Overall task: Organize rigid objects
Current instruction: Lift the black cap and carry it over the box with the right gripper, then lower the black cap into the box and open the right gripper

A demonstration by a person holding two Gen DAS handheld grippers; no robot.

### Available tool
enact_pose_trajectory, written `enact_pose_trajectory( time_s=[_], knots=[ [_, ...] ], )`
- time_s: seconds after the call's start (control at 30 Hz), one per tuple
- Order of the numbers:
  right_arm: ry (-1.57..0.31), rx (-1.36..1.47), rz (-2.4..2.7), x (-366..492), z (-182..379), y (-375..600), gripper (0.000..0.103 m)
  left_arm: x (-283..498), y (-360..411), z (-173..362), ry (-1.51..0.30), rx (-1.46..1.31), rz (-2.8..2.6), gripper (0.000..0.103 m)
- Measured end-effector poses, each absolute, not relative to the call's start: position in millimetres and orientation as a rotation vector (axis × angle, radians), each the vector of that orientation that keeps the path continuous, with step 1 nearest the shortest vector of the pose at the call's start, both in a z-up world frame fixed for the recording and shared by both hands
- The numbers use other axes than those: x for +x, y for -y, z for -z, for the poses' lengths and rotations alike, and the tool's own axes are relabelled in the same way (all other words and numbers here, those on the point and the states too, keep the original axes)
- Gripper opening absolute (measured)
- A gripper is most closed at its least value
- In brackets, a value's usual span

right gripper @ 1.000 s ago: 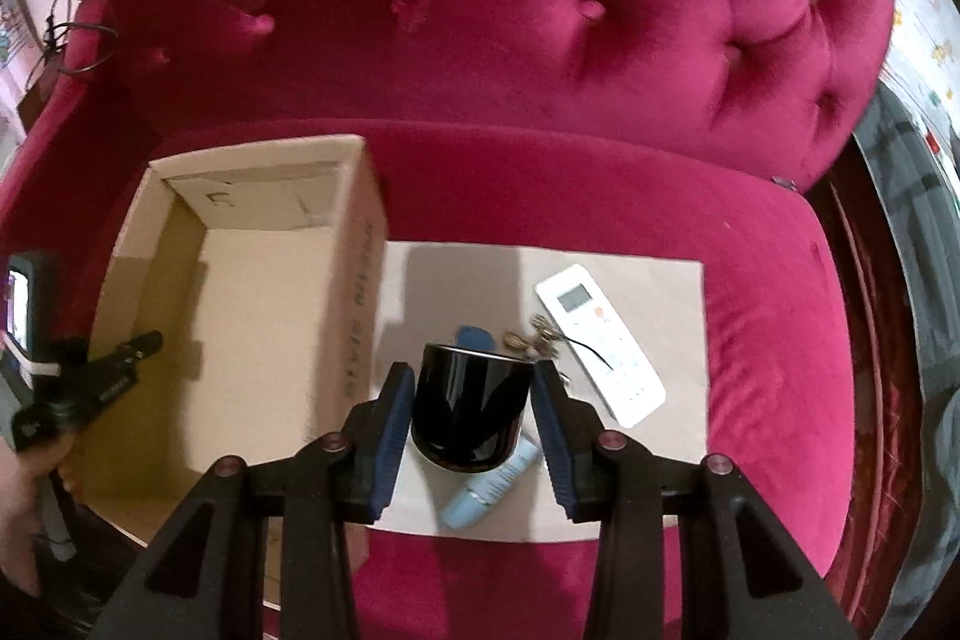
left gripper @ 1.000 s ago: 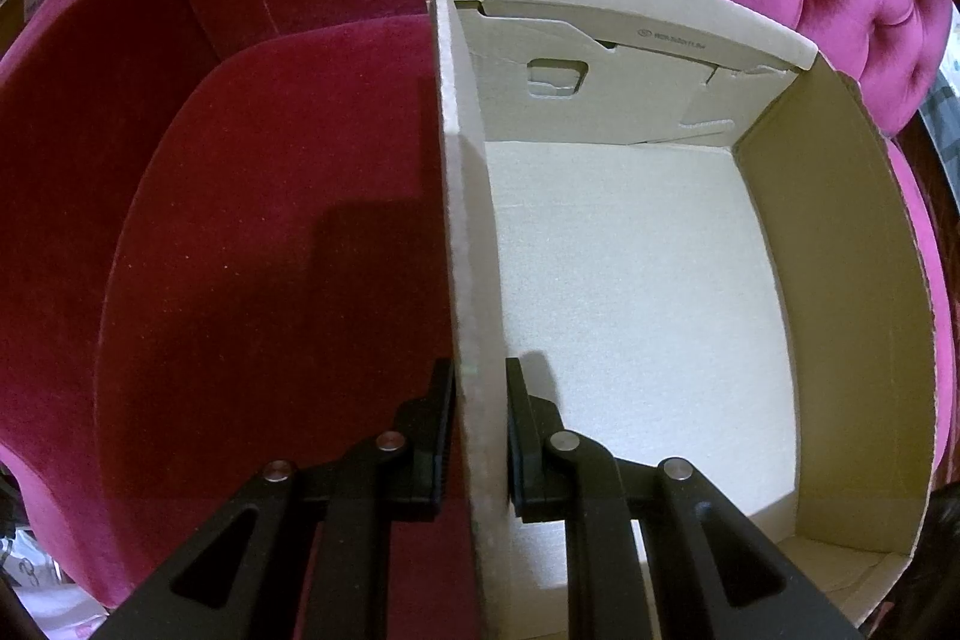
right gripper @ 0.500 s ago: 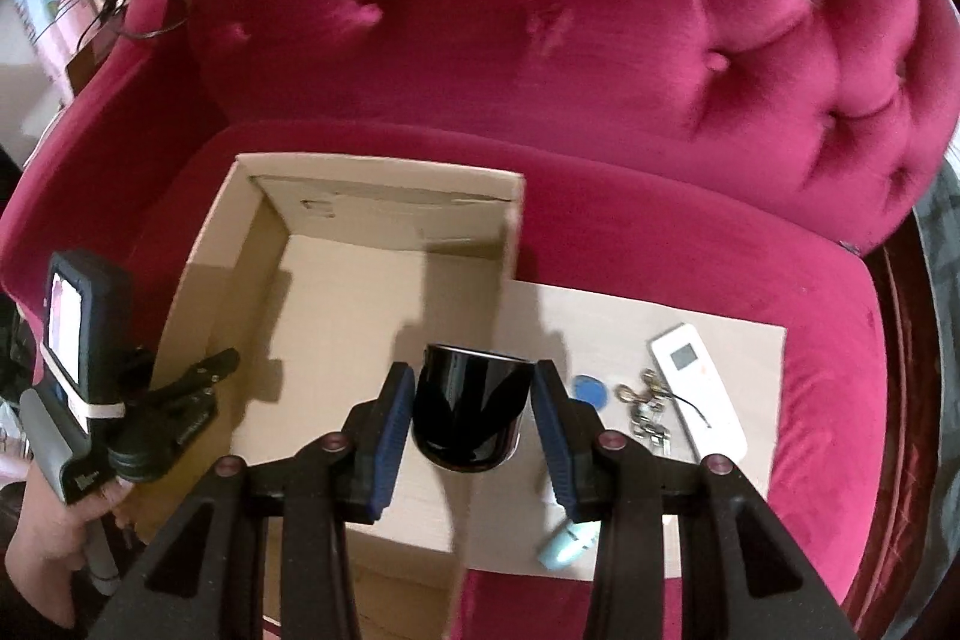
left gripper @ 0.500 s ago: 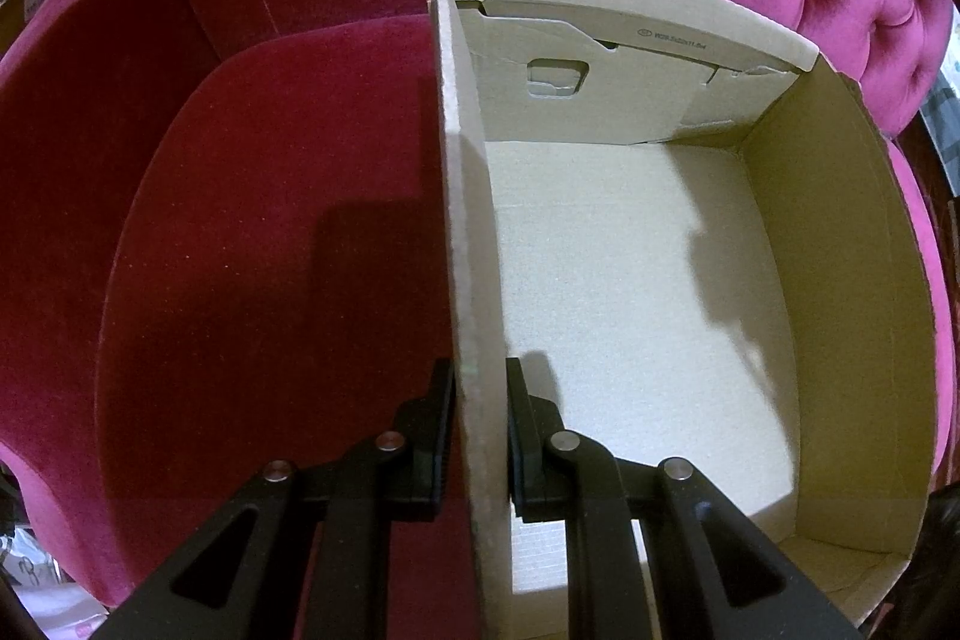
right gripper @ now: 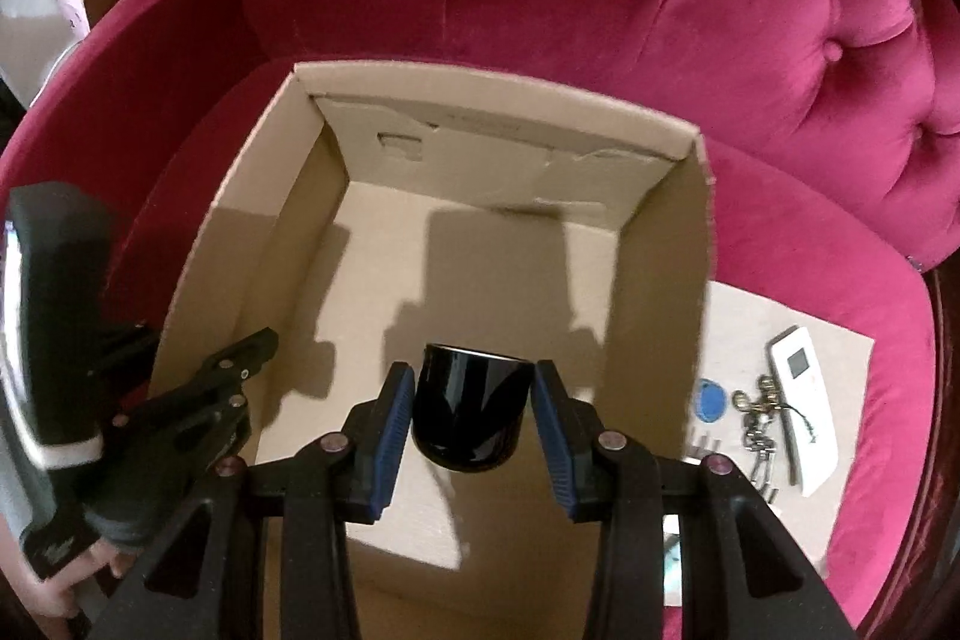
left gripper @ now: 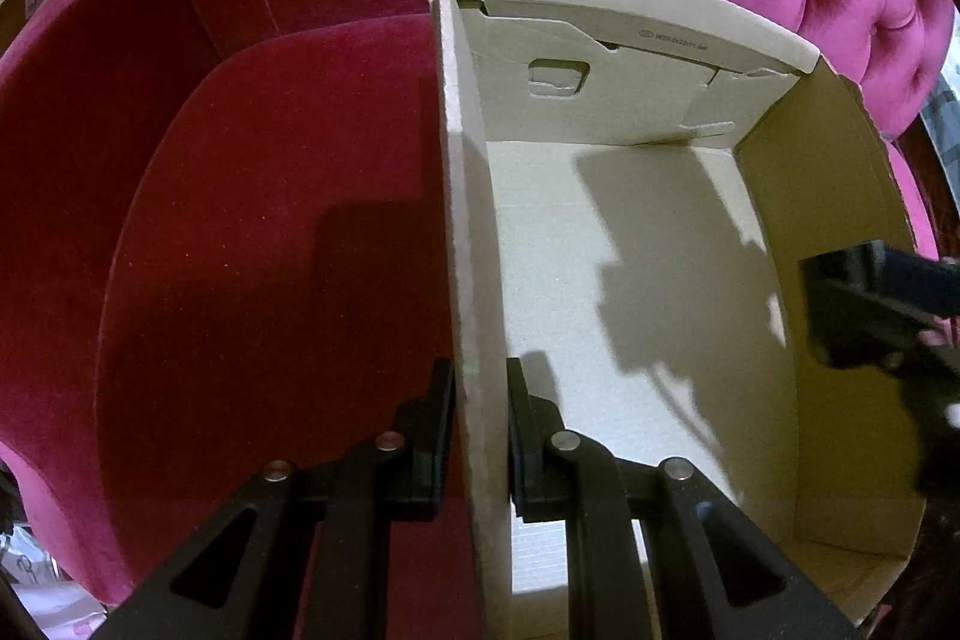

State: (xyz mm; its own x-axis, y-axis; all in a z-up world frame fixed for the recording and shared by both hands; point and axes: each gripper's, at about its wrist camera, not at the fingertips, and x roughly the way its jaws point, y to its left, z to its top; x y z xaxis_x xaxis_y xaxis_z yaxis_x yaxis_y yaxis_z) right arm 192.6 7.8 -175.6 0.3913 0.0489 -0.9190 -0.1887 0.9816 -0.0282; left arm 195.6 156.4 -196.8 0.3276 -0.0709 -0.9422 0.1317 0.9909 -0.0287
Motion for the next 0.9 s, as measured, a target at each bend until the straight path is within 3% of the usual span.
enact_pose_trajectory(
  time_s=[0.47, 0.9],
  knots=[
    [-1.267, -0.059, -0.186, 216, 230, -16, 0.043, 195, -154, 198, -1.229, 0.063, 0.13, 0.016],
    [-1.251, -0.051, -0.182, 218, 226, -8, 0.049, 197, -152, 199, -1.23, 0.066, 0.126, 0.016]
  ],
)
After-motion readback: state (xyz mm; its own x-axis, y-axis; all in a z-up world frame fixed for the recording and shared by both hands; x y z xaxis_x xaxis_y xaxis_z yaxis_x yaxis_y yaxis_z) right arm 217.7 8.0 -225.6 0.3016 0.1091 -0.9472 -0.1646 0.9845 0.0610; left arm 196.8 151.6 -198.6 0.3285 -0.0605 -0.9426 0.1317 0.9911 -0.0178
